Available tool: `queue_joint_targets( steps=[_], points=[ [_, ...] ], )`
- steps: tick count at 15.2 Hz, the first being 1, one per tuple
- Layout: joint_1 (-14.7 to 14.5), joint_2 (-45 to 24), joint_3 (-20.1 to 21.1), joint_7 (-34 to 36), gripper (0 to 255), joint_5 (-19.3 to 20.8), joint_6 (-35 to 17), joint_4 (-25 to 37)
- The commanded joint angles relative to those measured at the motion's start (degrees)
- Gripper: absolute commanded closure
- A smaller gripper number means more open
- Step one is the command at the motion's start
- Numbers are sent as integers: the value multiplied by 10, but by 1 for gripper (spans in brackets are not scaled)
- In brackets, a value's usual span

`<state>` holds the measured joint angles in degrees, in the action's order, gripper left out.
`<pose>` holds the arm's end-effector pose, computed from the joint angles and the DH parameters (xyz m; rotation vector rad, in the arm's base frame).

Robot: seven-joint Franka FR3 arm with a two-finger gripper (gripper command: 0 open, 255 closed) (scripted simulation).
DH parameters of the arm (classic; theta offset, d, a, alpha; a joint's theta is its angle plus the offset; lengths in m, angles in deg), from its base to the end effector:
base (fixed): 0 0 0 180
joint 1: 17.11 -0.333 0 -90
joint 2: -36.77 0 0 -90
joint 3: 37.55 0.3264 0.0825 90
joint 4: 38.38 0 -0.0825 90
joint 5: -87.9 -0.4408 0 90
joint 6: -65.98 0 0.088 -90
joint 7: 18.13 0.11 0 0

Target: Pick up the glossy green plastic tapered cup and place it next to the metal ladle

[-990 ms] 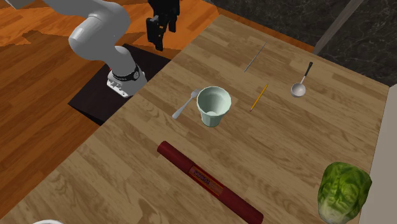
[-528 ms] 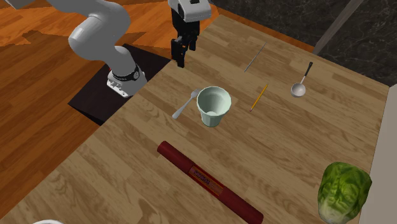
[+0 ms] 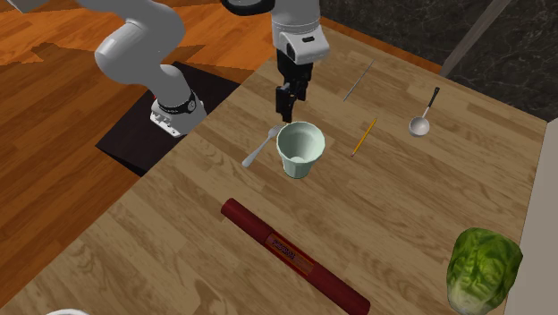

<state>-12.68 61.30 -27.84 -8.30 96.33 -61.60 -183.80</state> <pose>0.4596 0.0358 0.4077 2.9588 -0.0104 0.1948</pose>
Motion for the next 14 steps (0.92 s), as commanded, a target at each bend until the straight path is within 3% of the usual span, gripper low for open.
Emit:
queue_joint_targets(
  steps=[1,10,14],
  points=[
    [15,-45,12,28,0,27,-50,13],
    [40,-122,21,71,0,79,-140,8],
    [40,-122,21,71,0,79,-140,8]
  ],
)
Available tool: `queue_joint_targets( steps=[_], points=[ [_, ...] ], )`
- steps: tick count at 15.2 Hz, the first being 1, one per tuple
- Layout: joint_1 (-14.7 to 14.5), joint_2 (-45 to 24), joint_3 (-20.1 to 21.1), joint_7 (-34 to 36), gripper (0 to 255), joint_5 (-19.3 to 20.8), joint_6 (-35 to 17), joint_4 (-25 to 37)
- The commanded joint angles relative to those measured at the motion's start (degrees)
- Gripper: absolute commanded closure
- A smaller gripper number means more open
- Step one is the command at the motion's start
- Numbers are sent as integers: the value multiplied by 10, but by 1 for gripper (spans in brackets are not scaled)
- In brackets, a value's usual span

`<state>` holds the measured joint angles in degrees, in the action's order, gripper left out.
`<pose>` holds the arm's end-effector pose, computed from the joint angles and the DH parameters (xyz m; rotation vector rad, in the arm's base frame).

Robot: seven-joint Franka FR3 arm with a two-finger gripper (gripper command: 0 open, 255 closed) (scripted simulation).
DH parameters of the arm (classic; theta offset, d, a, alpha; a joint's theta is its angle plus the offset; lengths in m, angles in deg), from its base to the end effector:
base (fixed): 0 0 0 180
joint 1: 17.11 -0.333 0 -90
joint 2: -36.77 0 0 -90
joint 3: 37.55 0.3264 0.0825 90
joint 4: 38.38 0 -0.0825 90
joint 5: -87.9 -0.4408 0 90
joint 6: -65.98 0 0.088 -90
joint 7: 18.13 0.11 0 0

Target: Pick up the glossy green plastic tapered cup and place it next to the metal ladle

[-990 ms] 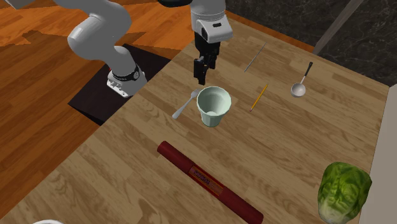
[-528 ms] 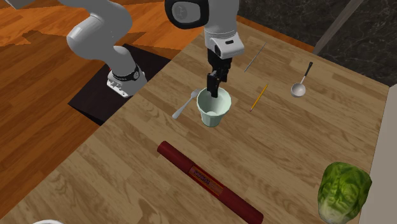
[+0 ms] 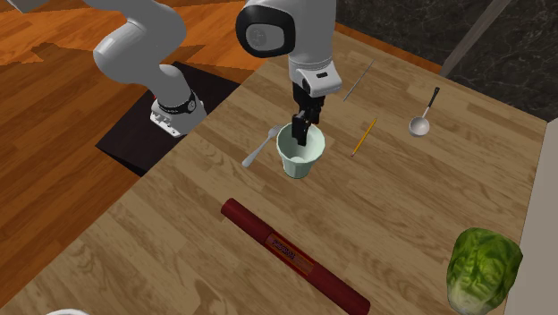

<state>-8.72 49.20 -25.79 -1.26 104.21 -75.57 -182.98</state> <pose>0.4964 0.0273 0.3383 2.9206 -0.0393 0.2827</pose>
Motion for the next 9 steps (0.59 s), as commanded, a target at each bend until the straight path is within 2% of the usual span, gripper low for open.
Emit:
queue_joint_targets(
  steps=[1,4,5,9],
  points=[
    [0,-1,0,0,0,0,-1,0],
    [0,-1,0,0,0,0,-1,0],
    [0,-1,0,0,255,0,-1,0],
    [0,-1,0,0,255,0,-1,0]
  ],
)
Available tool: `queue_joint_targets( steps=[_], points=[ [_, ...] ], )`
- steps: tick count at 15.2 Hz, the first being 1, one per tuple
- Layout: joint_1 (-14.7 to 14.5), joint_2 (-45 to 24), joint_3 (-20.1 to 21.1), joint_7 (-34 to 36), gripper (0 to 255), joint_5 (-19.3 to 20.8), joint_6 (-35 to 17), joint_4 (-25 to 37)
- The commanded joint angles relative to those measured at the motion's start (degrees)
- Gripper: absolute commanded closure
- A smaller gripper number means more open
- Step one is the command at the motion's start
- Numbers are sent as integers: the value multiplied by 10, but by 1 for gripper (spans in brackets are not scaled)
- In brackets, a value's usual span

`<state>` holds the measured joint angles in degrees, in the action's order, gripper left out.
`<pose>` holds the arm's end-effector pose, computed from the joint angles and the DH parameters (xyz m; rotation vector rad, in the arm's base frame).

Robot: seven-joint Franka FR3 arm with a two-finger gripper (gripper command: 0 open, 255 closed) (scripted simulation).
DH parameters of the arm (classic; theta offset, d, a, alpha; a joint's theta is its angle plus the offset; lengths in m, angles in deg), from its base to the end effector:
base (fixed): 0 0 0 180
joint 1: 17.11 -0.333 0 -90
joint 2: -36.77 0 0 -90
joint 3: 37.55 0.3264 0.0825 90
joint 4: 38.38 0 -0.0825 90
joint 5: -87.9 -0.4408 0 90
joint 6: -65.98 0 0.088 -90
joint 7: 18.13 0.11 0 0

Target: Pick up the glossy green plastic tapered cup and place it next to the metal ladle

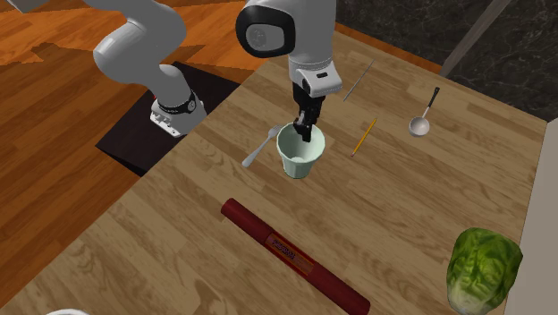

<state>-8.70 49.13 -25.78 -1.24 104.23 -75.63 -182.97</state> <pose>0.4966 0.0272 0.3379 2.9208 -0.0394 0.2828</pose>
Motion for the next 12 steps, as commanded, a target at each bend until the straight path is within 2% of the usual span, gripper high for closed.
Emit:
queue_joint_targets(
  steps=[1,5,12],
  points=[
    [0,0,0,0,255,0,0,0],
    [0,0,0,0,255,0,0,0],
    [-8,34,-6,-27,255,-25,56,25]
  ],
)
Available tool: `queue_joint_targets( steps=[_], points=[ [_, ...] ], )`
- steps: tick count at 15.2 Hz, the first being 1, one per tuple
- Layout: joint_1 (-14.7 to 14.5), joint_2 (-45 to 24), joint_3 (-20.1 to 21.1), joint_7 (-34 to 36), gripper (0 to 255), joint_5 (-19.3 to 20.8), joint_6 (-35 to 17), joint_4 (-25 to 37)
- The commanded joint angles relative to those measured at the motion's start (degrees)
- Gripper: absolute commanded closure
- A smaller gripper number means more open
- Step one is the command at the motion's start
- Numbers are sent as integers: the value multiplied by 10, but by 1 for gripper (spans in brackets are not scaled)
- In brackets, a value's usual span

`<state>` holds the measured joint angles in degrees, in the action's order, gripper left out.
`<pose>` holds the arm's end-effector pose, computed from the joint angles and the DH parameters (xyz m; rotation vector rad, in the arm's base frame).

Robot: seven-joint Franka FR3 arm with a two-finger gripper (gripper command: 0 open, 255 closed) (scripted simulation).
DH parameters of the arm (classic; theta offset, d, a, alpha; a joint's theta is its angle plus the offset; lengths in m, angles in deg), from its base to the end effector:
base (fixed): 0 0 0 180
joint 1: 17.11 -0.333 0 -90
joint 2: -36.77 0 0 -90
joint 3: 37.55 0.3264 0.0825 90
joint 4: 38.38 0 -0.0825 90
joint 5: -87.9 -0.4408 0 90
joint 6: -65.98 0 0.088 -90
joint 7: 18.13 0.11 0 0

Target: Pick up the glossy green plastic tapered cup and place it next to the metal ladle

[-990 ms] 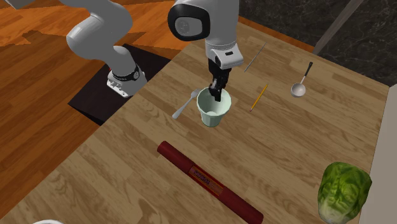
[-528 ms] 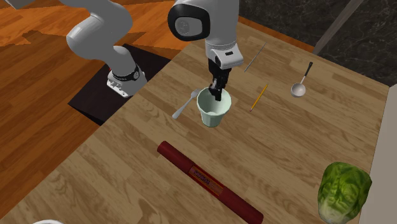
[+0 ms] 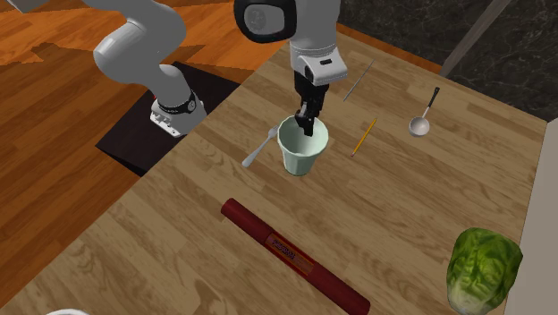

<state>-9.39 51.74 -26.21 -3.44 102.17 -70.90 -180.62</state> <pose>0.5009 0.0277 0.3725 2.9205 -0.0392 0.2828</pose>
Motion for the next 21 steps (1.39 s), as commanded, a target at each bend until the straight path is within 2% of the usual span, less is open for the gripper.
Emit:
queue_joint_targets(
  steps=[1,21],
  points=[
    [-2,12,-2,-8,255,-7,17,6],
    [-13,66,-12,-56,255,-41,174,114]
  ],
)
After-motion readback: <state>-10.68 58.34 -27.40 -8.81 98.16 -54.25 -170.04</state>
